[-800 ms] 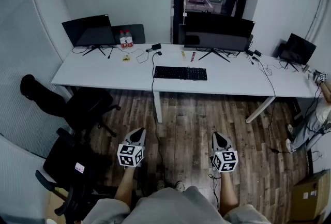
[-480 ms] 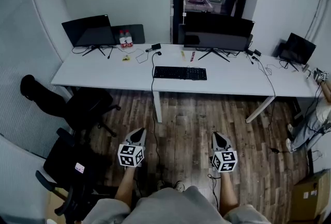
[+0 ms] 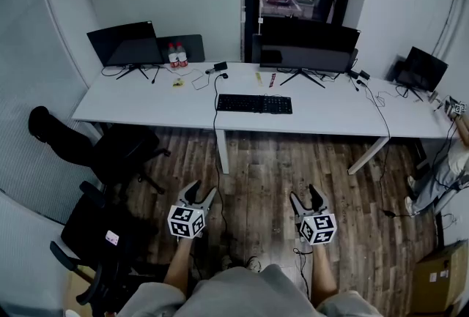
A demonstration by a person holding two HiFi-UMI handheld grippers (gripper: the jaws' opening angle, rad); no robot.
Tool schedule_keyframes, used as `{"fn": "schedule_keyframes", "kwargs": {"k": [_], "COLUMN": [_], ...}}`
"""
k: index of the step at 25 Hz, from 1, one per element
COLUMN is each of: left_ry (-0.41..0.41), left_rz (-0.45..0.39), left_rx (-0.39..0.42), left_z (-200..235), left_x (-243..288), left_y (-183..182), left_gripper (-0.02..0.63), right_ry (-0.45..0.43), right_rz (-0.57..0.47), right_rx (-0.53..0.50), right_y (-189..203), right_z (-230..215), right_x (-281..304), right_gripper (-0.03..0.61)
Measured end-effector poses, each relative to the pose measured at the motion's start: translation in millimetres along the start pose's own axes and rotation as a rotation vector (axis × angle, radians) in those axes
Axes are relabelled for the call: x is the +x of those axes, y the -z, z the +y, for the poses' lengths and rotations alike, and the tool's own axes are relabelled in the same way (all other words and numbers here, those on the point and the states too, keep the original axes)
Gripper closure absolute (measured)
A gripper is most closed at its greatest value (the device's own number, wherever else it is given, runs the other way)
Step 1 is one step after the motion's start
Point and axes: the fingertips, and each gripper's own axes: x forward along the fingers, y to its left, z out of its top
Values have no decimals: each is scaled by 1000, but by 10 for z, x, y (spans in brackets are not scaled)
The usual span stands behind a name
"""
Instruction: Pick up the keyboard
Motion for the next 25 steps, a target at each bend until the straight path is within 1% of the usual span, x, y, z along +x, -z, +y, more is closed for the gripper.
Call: {"fn": "schedule_keyframes", "kwargs": {"k": [8, 16, 25], "left_ry": [-23, -54, -63], "left_rz": [1, 2, 8], "left_rx": [-12, -15, -14], "left_z": [-47, -191, -358], "left_x": [43, 123, 278], "left_y": [28, 56, 93], "left_gripper": [405, 405, 405], "right_ry": [-5, -36, -67], "right_rz": [19, 20, 30], "right_rx": [-12, -18, -26], "right_y": [62, 87, 121], "right_z": [-98, -226, -371], "right_x": [24, 48, 106], "right_gripper": [305, 311, 324]}}
